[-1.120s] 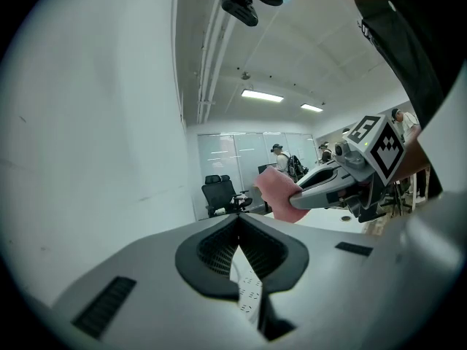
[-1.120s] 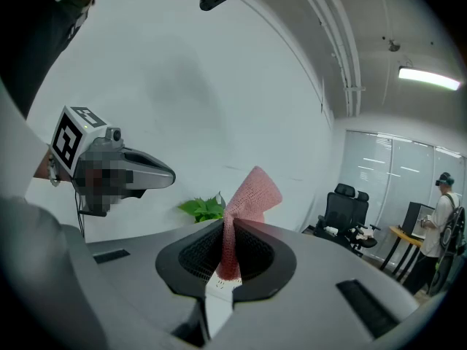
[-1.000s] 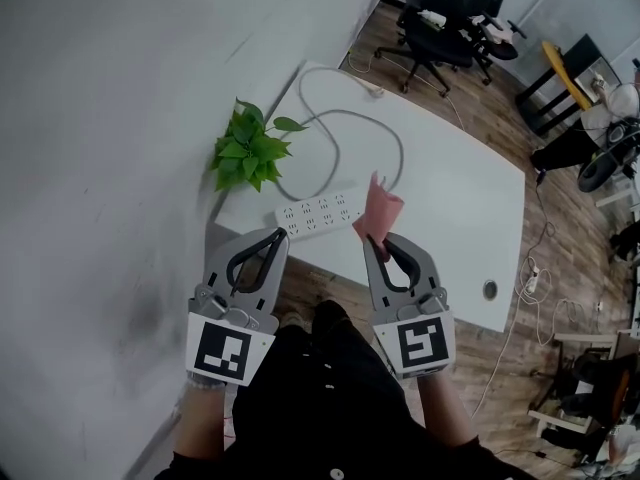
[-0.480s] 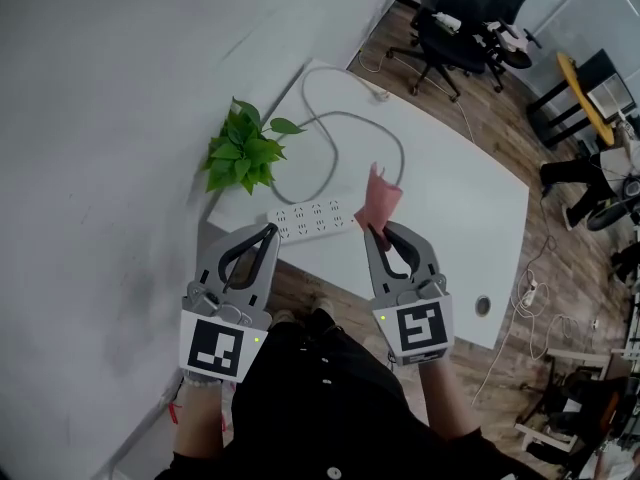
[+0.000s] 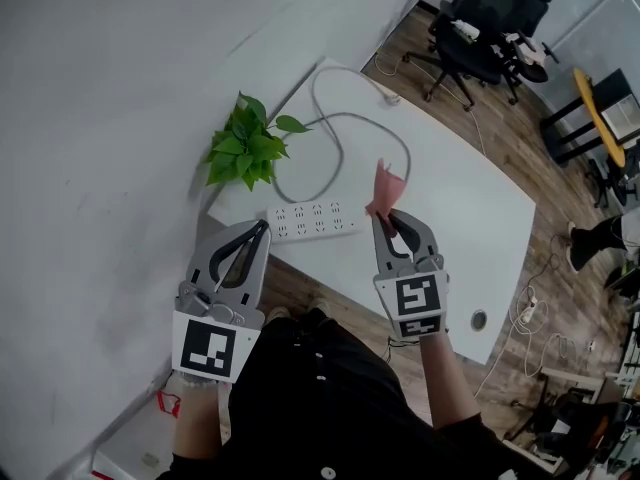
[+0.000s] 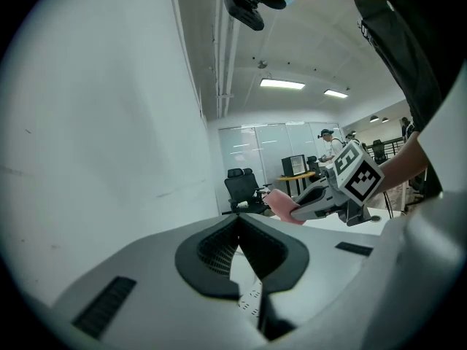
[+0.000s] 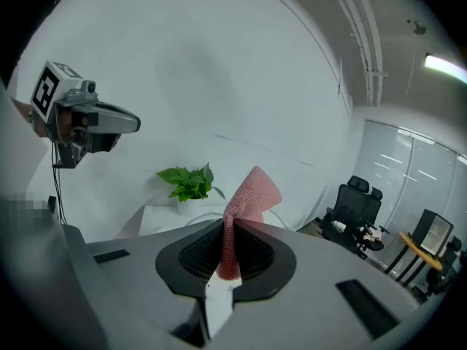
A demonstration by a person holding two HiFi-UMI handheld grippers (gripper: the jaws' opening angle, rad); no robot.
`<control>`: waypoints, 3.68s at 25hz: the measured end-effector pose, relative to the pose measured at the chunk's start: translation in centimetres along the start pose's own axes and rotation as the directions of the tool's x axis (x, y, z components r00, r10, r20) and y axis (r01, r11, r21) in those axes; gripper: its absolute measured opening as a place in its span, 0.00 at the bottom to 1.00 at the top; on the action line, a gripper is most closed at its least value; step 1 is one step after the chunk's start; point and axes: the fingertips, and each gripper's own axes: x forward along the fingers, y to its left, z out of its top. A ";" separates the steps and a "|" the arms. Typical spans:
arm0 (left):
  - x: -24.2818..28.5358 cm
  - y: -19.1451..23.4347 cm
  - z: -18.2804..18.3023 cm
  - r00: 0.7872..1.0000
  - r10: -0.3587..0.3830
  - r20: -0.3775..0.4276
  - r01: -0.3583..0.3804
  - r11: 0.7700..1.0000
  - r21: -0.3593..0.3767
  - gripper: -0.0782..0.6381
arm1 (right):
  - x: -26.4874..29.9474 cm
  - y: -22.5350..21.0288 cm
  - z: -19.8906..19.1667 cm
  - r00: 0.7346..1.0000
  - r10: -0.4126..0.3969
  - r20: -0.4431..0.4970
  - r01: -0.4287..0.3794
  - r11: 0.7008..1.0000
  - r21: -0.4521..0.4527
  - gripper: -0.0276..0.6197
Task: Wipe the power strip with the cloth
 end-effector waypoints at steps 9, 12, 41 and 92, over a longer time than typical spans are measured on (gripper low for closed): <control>-0.9 0.3 -0.2 0.997 0.073 -0.030 -0.073 0.997 -0.003 0.13 | 3.6 -0.2 -4.4 0.990 0.075 -0.122 -0.079 0.997 -0.027 0.12; -1.3 0.5 -0.5 0.994 0.098 -0.051 -0.098 0.995 -0.007 0.13 | 4.9 0.2 -6.2 0.979 0.105 -0.176 -0.112 0.993 -0.032 0.12; -3.9 1.4 -2.1 0.976 0.195 -0.101 -0.198 0.980 -0.018 0.13 | 11.1 3.3 -15.0 0.873 0.229 -0.431 -0.236 0.971 0.039 0.12; -8.0 3.6 -3.5 0.946 0.298 -0.130 -0.304 0.952 -0.029 0.13 | 14.4 20.8 -7.6 0.755 0.511 -0.411 -0.609 0.779 -0.149 0.12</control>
